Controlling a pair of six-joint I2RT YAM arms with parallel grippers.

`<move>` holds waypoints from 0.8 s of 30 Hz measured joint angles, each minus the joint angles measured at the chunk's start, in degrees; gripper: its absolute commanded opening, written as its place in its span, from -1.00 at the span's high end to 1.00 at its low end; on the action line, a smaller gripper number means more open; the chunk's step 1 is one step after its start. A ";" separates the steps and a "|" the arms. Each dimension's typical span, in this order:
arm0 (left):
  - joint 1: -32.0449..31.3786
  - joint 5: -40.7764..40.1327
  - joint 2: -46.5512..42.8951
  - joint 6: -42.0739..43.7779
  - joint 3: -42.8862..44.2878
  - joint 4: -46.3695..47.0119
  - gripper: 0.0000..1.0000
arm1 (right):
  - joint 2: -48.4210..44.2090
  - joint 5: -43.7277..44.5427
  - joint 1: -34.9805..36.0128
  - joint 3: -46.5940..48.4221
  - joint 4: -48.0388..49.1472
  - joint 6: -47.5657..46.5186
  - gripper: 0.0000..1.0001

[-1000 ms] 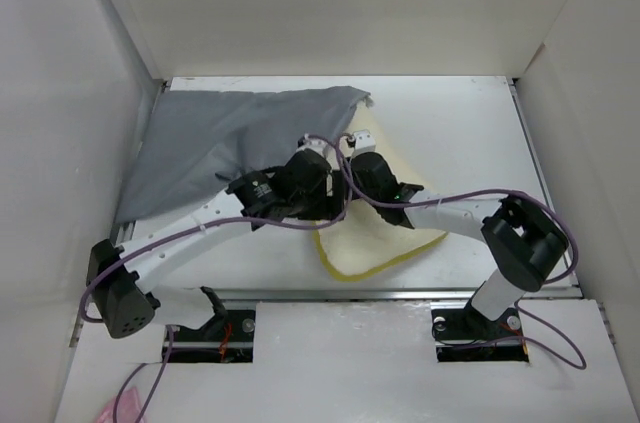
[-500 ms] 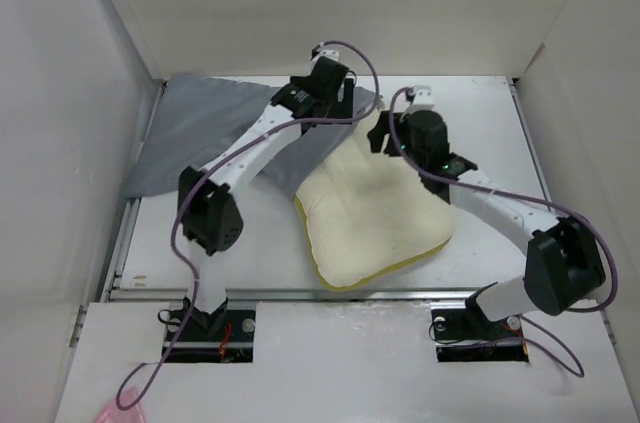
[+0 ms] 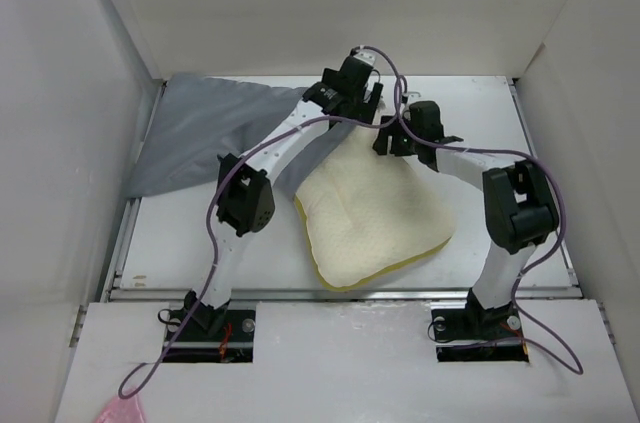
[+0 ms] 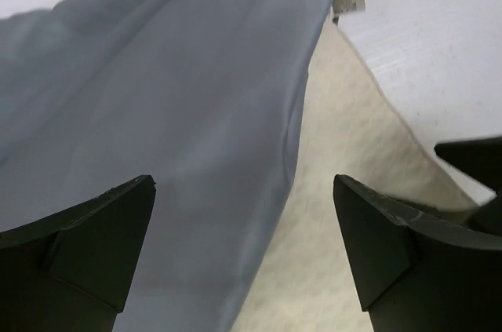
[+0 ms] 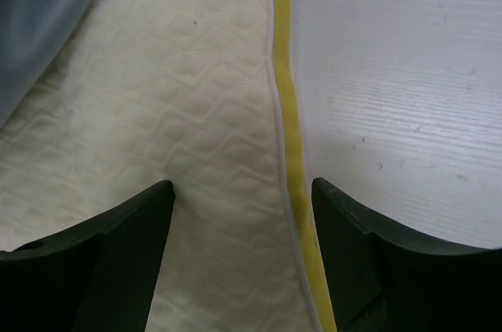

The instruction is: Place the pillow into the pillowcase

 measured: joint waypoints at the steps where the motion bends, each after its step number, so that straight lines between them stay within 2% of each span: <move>1: 0.00 -0.15 2.01 0.63 1.77 0.81 -0.86 | 1.05 -1.03 -0.02 0.22 0.33 -0.13 -0.54; 5: 0.33 0.22 7.26 3.10 3.06 2.10 -0.53 | 3.43 -3.98 -0.46 2.47 1.55 -0.98 -0.51; 6: 0.42 0.35 8.20 3.52 3.04 2.36 -0.27 | 3.89 -4.90 -0.48 2.89 2.12 -1.22 -0.41; 8: 0.55 -0.09 9.90 4.07 3.04 3.21 0.12 | 4.57 -7.04 -0.48 3.08 3.85 -1.92 -0.24; 9: 0.55 -0.46 10.49 4.42 3.06 3.80 0.26 | 4.94 -8.28 -0.48 3.06 4.68 -2.12 0.10; 10: 0.55 -0.74 10.86 4.44 3.28 4.20 0.32 | 5.22 -9.42 -0.50 2.80 5.99 -2.38 0.24; 13: 0.57 -1.18 11.19 4.70 4.04 5.42 0.32 | 5.57 -11.78 -0.66 1.77 8.83 -2.82 0.65; 15: 0.59 -1.07 11.04 4.72 4.20 7.17 0.20 | 5.60 -12.90 -0.81 1.29 10.03 -3.06 0.95; 17: 0.59 -0.94 10.84 4.74 4.15 8.41 0.16 | 5.60 -13.40 -0.87 0.66 11.43 -3.19 1.00; 18: 0.59 -0.96 10.67 4.74 4.02 8.83 0.21 | 5.60 -13.57 -0.85 0.26 12.20 -3.17 1.00; 20: 0.59 -0.96 10.12 4.61 3.52 9.70 0.93 | 5.57 -14.08 -0.87 -0.66 13.92 -3.21 1.00; 21: 0.59 -1.11 9.79 4.76 3.28 10.21 1.00 | 5.53 -14.43 -0.87 -1.29 14.99 -3.21 1.00; 24: 0.68 -1.01 9.09 5.31 3.13 10.82 1.00 | 5.31 -15.43 -0.92 -3.32 18.67 -3.23 1.00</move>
